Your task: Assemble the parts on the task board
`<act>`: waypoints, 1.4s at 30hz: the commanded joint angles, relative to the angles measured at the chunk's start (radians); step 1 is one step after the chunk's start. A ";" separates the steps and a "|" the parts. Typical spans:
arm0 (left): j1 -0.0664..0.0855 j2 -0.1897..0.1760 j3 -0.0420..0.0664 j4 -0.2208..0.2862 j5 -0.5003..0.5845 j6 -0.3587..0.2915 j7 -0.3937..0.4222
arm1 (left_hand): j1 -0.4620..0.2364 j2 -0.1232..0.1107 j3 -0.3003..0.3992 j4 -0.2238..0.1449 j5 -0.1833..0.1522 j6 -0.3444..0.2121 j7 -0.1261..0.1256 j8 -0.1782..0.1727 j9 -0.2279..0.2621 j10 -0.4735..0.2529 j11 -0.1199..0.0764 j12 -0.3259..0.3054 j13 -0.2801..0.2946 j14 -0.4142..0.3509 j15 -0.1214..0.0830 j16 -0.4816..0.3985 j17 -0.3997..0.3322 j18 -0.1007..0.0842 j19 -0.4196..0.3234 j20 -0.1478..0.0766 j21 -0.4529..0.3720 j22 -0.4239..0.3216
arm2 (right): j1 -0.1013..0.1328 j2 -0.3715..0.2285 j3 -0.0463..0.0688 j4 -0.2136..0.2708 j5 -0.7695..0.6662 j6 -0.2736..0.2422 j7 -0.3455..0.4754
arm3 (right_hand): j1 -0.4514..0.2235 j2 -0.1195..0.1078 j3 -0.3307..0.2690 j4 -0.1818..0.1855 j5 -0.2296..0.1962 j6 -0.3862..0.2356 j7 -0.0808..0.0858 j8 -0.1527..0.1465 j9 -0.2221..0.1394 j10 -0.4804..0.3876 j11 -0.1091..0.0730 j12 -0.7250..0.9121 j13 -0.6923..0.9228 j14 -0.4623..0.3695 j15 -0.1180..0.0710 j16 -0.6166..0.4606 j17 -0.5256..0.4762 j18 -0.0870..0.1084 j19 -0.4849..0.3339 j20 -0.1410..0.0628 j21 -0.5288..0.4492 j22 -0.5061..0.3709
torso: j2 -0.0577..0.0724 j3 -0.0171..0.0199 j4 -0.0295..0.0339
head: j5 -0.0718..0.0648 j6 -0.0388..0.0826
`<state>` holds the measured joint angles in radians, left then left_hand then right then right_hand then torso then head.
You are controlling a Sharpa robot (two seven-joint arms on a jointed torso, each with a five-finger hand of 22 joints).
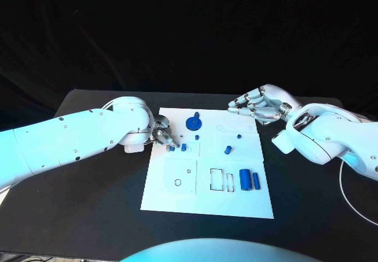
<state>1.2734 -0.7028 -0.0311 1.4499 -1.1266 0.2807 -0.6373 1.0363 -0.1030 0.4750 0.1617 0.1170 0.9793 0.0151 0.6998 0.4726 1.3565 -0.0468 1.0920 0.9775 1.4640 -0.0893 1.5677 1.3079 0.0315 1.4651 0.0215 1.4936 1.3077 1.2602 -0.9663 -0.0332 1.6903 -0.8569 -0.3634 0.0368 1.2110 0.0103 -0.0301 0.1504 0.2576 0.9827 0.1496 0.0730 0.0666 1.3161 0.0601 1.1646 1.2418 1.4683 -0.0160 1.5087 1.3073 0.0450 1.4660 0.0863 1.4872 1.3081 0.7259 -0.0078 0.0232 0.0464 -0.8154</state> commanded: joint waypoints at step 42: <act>-0.006 -0.001 -0.014 0.002 -0.040 -0.479 0.613 | 0.485 0.005 -0.244 -0.048 0.004 -0.176 0.127 -0.321 -0.243 -0.419 0.137 -0.680 -0.646 -0.294 0.100 -0.735 -0.516 0.152 -0.357 0.092 -0.874 -0.547 | -0.001 -0.008 -0.001 -0.003 -0.002 0.020 0.004 | 0.011 0.010 -0.015 0.000 0.005 0.007 -0.004 0.006 0.002 -0.008 0.001 -0.004 -0.004 0.075 0.002 -0.007 0.143 -0.005 0.014 0.005 -0.006 0.078 | 0.001 -0.0005 -0.0013 | -0.020 0.021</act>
<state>1.2688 -0.7074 -0.0451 1.4539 -1.0410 -0.1225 -0.1969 1.5102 -0.0969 0.2240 0.1157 0.1259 0.7990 0.1460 0.3886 0.2373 0.9305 0.0909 0.4224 0.3444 1.1651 0.0089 0.8382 0.7993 0.1647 1.1014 0.1140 0.6230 0.7647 1.2602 -0.9754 -0.0338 1.6874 -0.8566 -0.3578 0.0358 1.2175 0.0168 -0.0372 0.1516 0.2576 0.9827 0.1496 0.0730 0.0666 1.3161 0.0602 1.1646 1.2385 1.4683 -0.0160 1.5048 1.3077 0.0450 1.4659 0.0863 1.4872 1.3075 0.7260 -0.0087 0.0232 0.0282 -0.7963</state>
